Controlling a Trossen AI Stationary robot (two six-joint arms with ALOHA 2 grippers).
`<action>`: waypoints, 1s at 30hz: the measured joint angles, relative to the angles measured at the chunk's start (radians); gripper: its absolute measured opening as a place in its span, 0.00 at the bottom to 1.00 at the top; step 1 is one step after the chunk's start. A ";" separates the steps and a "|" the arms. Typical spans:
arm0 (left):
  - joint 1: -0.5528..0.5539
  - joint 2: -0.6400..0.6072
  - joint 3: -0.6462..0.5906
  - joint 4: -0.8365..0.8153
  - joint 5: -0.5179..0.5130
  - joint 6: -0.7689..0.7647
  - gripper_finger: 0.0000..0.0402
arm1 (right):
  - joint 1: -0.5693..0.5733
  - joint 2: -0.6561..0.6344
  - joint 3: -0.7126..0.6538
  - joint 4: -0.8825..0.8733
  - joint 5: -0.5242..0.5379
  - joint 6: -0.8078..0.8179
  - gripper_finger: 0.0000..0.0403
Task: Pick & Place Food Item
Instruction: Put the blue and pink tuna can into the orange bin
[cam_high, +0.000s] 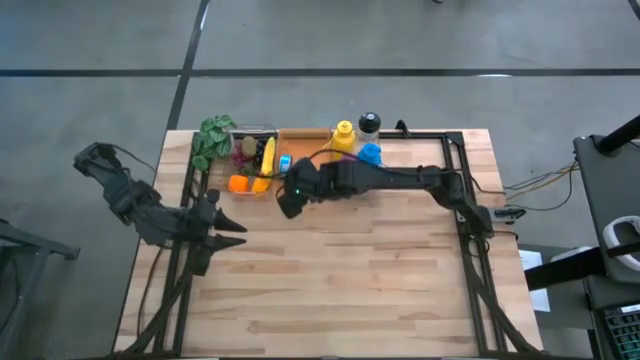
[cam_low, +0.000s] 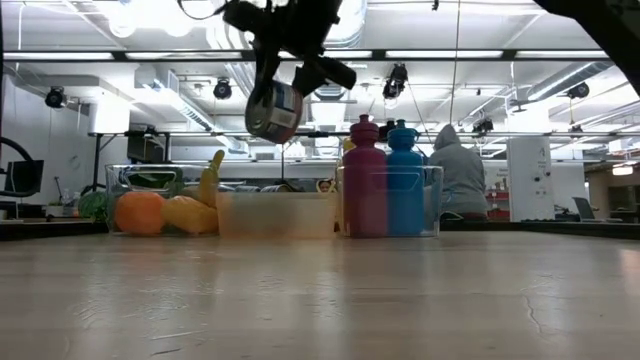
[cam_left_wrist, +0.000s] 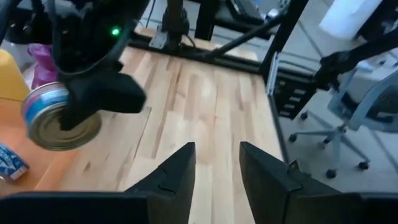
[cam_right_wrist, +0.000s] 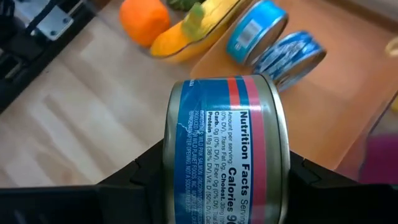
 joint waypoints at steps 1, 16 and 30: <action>0.000 -0.011 0.001 -0.001 0.000 0.000 0.32 | -0.013 0.000 -0.004 0.007 0.000 -0.016 0.45; 0.000 -0.056 0.002 -0.004 0.000 0.029 0.33 | -0.137 0.001 -0.062 0.156 -0.133 -0.373 0.45; 0.000 -0.056 0.002 0.000 0.000 0.017 0.32 | -0.218 0.097 -0.064 0.185 -0.341 -0.698 0.45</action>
